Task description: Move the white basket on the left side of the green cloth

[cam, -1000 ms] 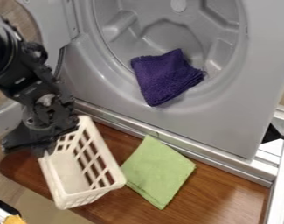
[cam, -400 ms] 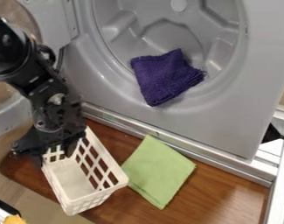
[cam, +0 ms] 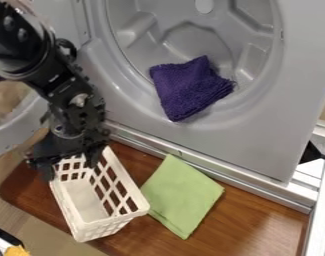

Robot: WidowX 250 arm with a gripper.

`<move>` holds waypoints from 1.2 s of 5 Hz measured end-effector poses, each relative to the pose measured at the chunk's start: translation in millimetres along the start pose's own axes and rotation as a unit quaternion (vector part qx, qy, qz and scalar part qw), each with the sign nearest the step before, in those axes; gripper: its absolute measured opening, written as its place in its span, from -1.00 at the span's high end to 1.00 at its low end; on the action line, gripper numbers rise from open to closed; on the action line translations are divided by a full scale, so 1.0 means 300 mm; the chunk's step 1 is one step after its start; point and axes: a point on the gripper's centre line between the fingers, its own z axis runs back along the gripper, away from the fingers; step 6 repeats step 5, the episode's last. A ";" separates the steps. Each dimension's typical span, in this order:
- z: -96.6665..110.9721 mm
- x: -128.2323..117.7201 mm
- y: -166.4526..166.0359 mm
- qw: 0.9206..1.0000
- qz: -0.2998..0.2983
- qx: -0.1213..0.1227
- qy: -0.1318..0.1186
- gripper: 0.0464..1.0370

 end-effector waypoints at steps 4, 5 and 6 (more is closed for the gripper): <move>0.223 0.097 -0.137 0.992 -0.119 0.011 -0.046 -0.93; 0.284 0.112 -0.175 0.983 -0.167 0.007 -0.074 -0.93; 0.284 0.112 -0.175 0.983 -0.167 0.007 -0.074 -0.93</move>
